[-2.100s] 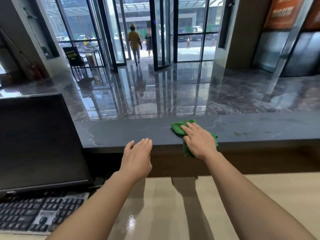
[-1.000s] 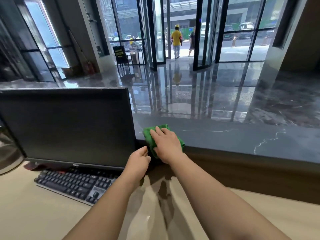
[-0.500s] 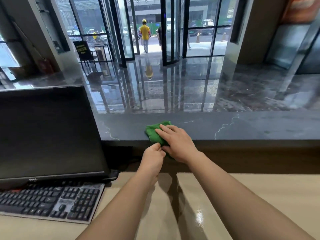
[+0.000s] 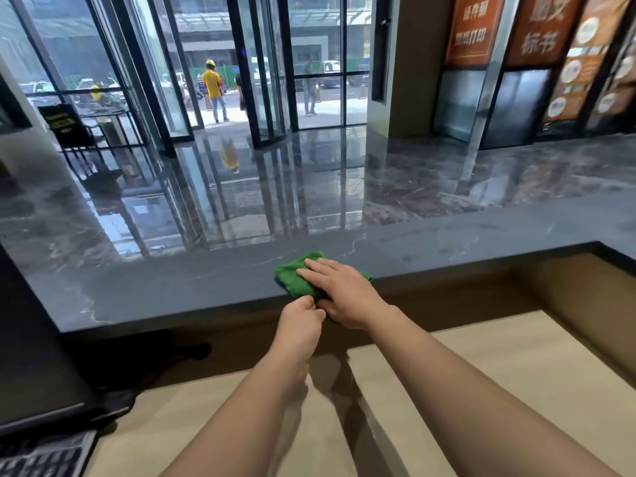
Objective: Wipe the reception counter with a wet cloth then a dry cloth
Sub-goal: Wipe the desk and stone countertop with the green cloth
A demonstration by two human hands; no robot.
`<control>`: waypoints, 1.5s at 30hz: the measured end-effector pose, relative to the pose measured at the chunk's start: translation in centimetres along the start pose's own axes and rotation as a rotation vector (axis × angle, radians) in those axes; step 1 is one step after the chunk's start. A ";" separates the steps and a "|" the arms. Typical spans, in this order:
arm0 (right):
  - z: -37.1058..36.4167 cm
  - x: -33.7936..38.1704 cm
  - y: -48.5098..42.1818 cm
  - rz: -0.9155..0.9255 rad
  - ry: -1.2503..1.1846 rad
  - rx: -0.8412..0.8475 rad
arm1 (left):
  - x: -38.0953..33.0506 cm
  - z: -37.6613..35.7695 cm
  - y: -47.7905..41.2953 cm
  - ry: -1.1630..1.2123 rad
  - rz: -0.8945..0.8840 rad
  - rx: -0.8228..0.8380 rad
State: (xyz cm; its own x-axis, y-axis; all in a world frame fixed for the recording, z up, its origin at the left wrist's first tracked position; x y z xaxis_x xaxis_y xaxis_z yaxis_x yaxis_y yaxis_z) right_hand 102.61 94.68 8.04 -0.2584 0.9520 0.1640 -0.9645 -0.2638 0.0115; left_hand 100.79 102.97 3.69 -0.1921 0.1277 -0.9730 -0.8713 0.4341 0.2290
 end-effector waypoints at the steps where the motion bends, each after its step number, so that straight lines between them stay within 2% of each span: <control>1: 0.2 -0.9 0.4 0.010 0.000 -0.003 | -0.1 -0.9 -0.3 0.004 -0.004 -0.006; 18: 3.7 -21.6 11.8 -0.034 -0.004 -0.038 | -3.4 -24.1 -5.4 -0.057 -0.030 0.066; 23: 4.8 -28.2 15.2 -0.136 -0.068 -0.036 | -4.9 -30.8 -5.8 -0.087 -0.045 0.208; 26: 5.6 -31.2 17.0 -0.221 -0.156 -0.045 | -5.6 -32.4 -5.5 -0.111 -0.026 0.275; 28: 5.9 -31.8 17.2 -0.269 -0.211 -0.057 | -6.2 -31.7 -5.1 -0.170 -0.039 0.283; 30: 5.8 -31.2 16.6 -0.313 -0.212 -0.052 | -7.2 -29.2 -4.8 -0.260 -0.093 0.221; 34: 5.2 -28.1 14.4 -0.348 -0.149 -0.008 | -8.3 -20.8 -4.7 -0.471 -0.158 -0.081; 39: 4.8 -21.1 9.3 -0.230 -0.097 0.067 | -8.1 -11.9 -4.9 -0.912 0.031 -0.332; 42: 4.1 -16.6 5.9 -0.138 -0.064 0.115 | -8.6 -9.2 -4.7 -1.176 0.128 -0.346; 45: 3.2 -12.9 2.1 -0.050 -0.011 0.182 | -7.9 -7.6 -5.0 -1.332 0.219 -0.298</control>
State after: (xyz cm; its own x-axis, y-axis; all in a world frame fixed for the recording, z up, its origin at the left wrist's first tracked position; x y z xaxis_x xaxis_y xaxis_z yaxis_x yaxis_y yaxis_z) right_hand 104.14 81.34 9.06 -0.2089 0.9632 0.1693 -0.9503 -0.2408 0.1975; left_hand 103.21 93.06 10.01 0.0893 0.9888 -0.1194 -0.9748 0.1114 0.1934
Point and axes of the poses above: each hand's wrist, its own y-axis away from the middle knuckle, its own z-axis out of the back of the hand, x = y × z, the point moved 9 cm from there along -y, towards the middle knuckle, and after that the axes turned 12 degrees about x, right-handed, at the moved point
